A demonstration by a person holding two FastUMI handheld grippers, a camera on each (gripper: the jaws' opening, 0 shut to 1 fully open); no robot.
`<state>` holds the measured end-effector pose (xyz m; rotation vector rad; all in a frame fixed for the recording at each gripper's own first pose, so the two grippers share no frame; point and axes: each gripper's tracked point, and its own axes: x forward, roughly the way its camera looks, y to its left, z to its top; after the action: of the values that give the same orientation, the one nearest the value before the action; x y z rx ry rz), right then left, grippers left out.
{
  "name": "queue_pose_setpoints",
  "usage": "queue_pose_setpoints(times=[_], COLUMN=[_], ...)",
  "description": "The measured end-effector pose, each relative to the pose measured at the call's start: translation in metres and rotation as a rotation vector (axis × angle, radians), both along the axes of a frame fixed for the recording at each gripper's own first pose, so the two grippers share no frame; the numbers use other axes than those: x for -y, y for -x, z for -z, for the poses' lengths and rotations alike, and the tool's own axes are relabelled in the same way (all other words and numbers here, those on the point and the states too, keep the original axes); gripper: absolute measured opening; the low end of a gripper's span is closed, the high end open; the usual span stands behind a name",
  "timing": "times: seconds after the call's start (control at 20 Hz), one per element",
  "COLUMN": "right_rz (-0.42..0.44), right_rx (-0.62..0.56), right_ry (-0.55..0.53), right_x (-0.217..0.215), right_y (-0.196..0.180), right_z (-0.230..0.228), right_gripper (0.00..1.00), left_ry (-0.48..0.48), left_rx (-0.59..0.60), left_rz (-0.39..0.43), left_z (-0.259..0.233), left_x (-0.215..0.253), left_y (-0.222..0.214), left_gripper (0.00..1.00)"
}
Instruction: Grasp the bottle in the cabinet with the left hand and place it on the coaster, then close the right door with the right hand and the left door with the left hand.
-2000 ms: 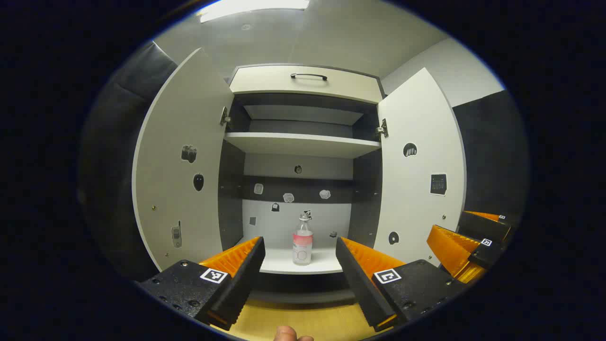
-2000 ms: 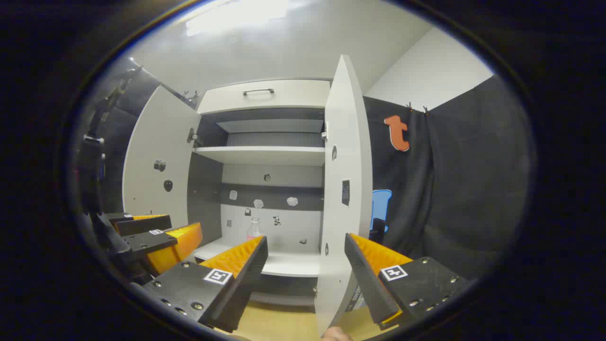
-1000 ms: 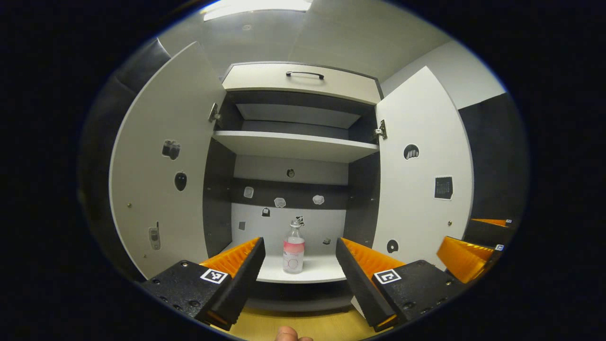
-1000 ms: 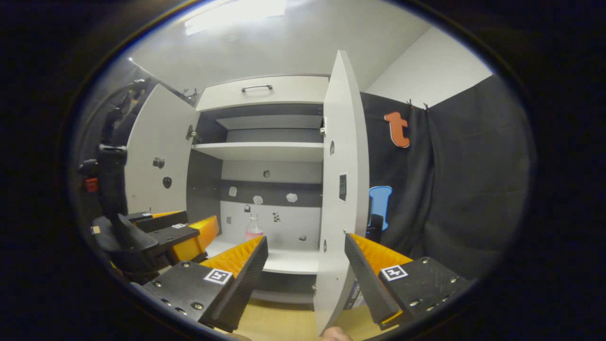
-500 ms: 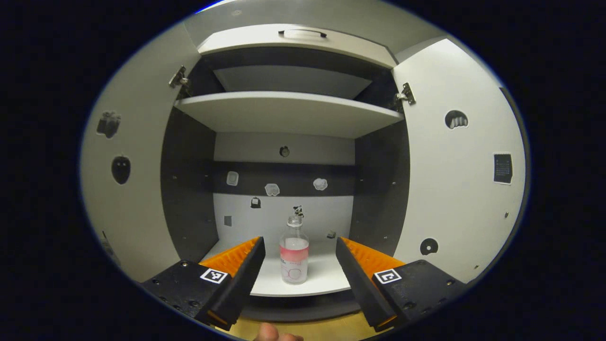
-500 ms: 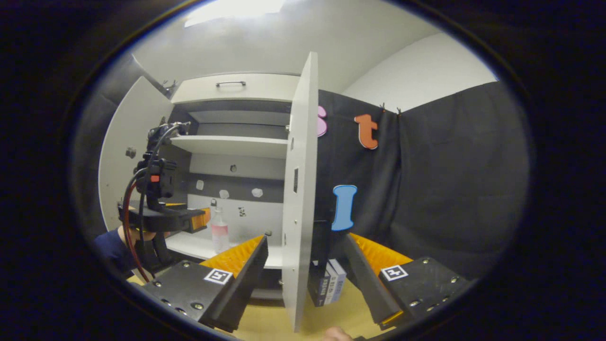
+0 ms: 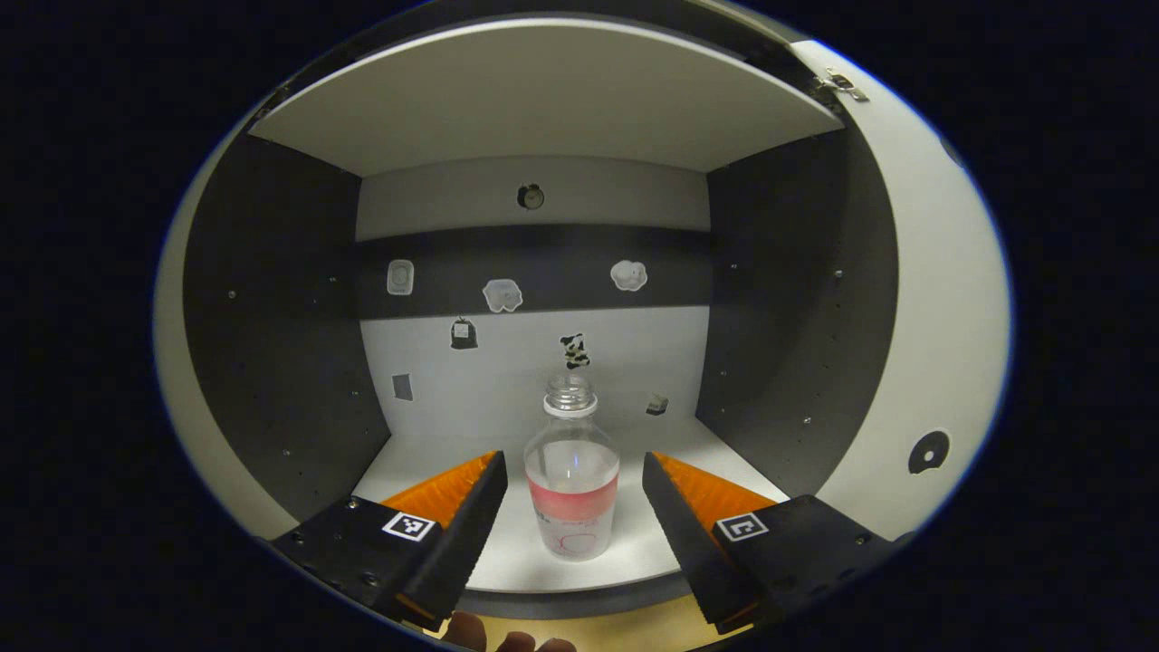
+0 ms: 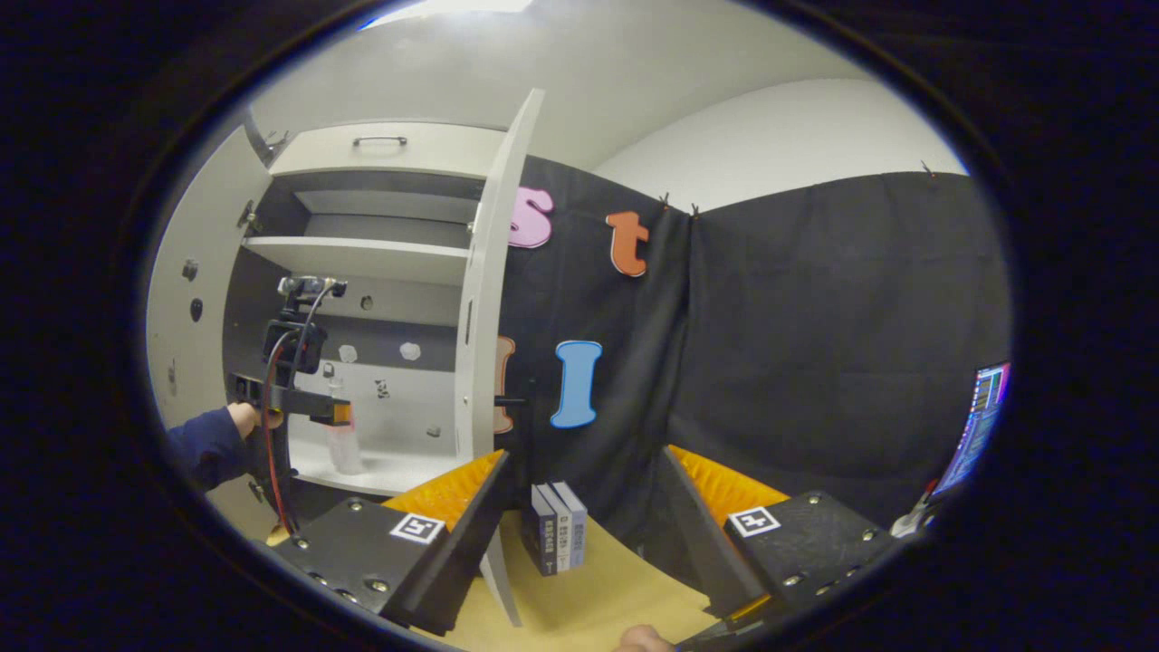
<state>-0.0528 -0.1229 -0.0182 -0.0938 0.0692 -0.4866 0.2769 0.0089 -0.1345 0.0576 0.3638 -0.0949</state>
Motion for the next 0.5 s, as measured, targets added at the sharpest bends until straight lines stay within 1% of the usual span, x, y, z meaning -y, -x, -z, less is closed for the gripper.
queue_pose_setpoints(times=[0.15, 0.2, 0.3, 0.35, 0.4, 0.45, 0.5], right_rz=[0.032, 0.04, 0.051, 0.052, 0.052, 0.054, 0.056], right_rx=[-0.031, -0.04, -0.053, -0.058, -0.06, -0.059, -0.057], right_ry=[-0.009, -0.011, -0.018, -0.024, -0.027, -0.028, -0.032], right_x=[-0.003, -0.005, -0.008, -0.01, -0.011, -0.01, -0.009], right_y=[0.004, 0.005, 0.006, 0.005, 0.005, 0.005, 0.005], right_z=[0.011, 0.014, 0.019, 0.022, 0.022, 0.023, 0.023], right_gripper=[0.98, 0.94, 0.94, 0.98, 0.98, 0.98, 0.98], left_ry=[-0.003, -0.004, -0.005, 0.001, 0.011, 0.021, 0.013], left_rx=[-0.049, -0.062, -0.097, -0.113, -0.128, -0.133, -0.133], left_rz=[0.021, 0.013, -0.005, 0.007, 0.015, 0.018, 0.031], left_z=[0.02, 0.025, 0.036, 0.04, 0.042, 0.044, 0.043], left_x=[0.0, -0.002, -0.006, -0.004, -0.002, 0.0, 0.001], left_y=[-0.019, -0.023, -0.03, -0.032, -0.033, -0.035, -0.034], left_gripper=[0.97, 0.97, 0.96, 0.96, 0.96, 0.92, 0.83])
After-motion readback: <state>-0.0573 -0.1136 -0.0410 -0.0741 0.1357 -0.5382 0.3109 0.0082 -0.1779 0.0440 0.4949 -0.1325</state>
